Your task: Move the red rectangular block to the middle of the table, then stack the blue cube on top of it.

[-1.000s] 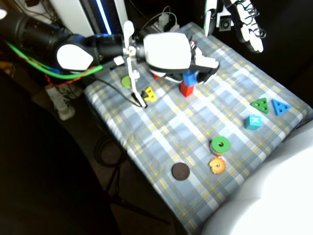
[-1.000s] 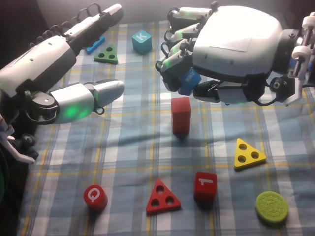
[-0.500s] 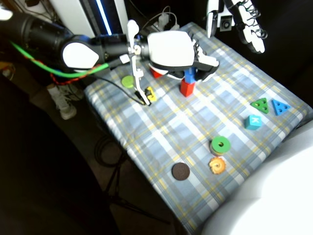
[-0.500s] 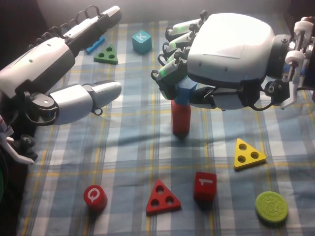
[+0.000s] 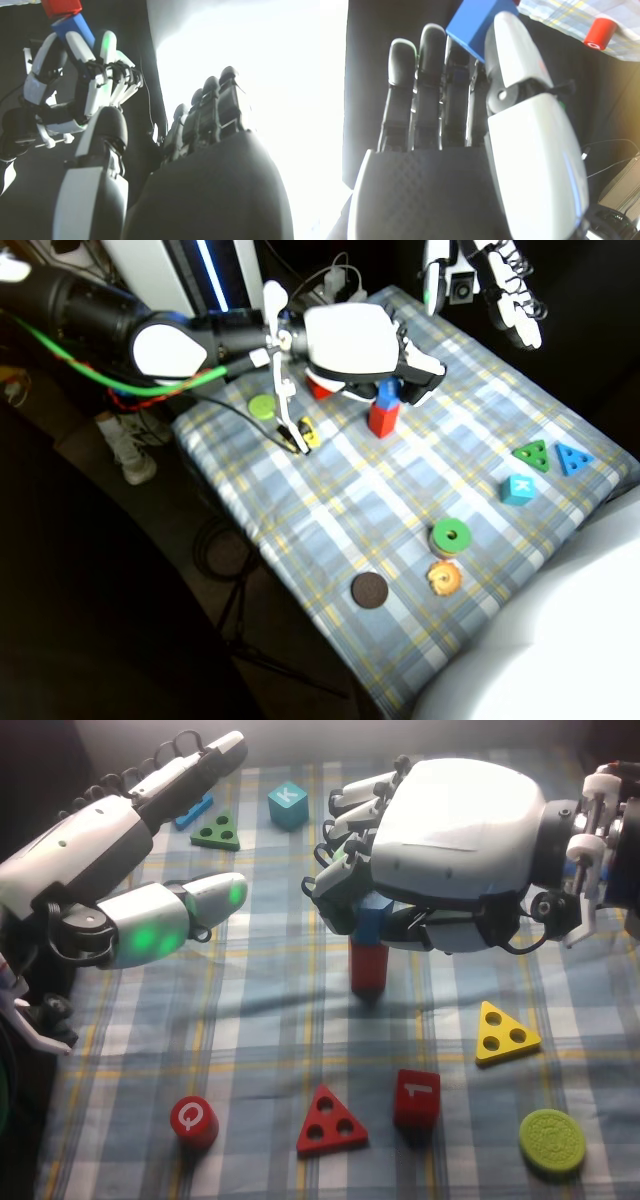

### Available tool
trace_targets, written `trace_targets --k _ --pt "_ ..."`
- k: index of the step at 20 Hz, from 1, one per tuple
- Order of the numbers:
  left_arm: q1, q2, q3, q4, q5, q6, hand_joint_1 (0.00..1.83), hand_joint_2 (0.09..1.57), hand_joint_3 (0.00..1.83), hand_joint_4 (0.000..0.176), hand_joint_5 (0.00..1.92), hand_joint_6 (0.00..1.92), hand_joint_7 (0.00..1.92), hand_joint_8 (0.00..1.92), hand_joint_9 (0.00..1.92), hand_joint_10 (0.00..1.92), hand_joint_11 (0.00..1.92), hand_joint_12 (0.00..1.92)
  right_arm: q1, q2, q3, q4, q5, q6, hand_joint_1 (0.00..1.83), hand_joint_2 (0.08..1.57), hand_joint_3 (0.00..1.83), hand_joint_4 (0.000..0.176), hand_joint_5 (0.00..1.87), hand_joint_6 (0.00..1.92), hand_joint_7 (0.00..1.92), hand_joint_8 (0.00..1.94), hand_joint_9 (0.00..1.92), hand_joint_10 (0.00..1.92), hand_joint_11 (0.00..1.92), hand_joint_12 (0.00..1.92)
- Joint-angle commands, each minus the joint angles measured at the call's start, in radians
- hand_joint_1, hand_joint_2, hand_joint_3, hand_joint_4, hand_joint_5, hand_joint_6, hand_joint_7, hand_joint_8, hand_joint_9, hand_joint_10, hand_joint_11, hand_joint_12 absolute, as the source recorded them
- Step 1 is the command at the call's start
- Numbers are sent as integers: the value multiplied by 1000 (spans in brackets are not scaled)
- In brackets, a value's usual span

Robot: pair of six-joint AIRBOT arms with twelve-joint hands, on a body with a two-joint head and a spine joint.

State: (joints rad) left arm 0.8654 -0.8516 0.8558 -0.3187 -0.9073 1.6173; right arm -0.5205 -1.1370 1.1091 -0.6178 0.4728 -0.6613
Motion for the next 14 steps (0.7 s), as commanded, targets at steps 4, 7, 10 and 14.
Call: trace_targets --k 4,7,10,14 --pt "-4 -2 4 17 -121 -11 642 1326 0 82 0 0 0 0 0 0 0 0 16 -11 6 22 84 1 1225 1143 0 0 899 1001 962 1206 581 1354 243 1879" --pt "-3 -2 4 17 -123 -12 659 1322 0 82 0 0 0 0 0 0 0 0 16 -14 9 22 76 1 1198 1169 1 0 836 1134 918 1217 539 1349 186 1875" --pt "-2 -2 3 17 -124 -15 605 1344 6 85 0 0 0 0 0 0 0 0 16 -18 10 23 71 1 1189 1181 1 0 808 1160 901 1234 510 1398 190 1911" --pt "-2 -2 4 16 -125 -16 602 1330 0 75 0 0 0 0 0 0 0 0 16 -19 10 23 69 1 1071 1208 0 0 782 1264 761 891 454 1326 115 1902"
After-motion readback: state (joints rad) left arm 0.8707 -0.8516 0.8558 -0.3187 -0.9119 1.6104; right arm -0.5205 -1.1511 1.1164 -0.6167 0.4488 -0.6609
